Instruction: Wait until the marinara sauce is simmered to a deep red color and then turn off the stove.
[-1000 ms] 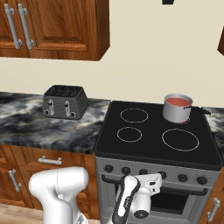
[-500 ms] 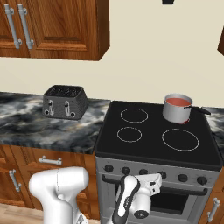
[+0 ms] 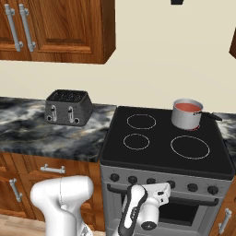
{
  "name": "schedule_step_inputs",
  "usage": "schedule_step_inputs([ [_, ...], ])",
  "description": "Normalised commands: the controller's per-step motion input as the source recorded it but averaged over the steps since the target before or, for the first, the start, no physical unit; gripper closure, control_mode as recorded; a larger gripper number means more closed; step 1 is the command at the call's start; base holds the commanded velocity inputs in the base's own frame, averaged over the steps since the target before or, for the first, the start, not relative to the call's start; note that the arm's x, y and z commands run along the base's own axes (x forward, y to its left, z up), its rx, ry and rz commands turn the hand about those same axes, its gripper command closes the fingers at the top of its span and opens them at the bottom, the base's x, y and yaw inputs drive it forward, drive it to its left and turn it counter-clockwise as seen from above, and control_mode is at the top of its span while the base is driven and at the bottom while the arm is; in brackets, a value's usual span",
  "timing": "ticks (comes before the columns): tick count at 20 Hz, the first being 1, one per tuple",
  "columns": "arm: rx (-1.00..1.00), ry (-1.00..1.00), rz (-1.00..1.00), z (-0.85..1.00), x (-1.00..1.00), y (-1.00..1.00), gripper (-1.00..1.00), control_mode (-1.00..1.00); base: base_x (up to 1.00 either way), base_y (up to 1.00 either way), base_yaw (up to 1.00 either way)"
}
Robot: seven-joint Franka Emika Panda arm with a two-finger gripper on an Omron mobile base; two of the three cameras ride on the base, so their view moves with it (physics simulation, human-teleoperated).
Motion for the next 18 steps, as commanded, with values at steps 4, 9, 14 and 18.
schedule_step_inputs([
  [4, 0.00, 0.00, 0.00, 0.00, 0.00, 0.00, 1.00, -1.00, 0.00, 0.00, 0.00],
  [9, 0.00, 0.00, 0.00, 0.00, 0.00, 0.00, 1.00, -1.00, 0.00, 0.00, 0.00],
  [14, 0.00, 0.00, 0.00, 0.00, 0.00, 0.00, 1.00, -1.00, 0.00, 0.00, 0.00],
  [18, 0.00, 0.00, 0.00, 0.00, 0.00, 0.00, 1.00, -1.00, 0.00, 0.00, 0.00],
])
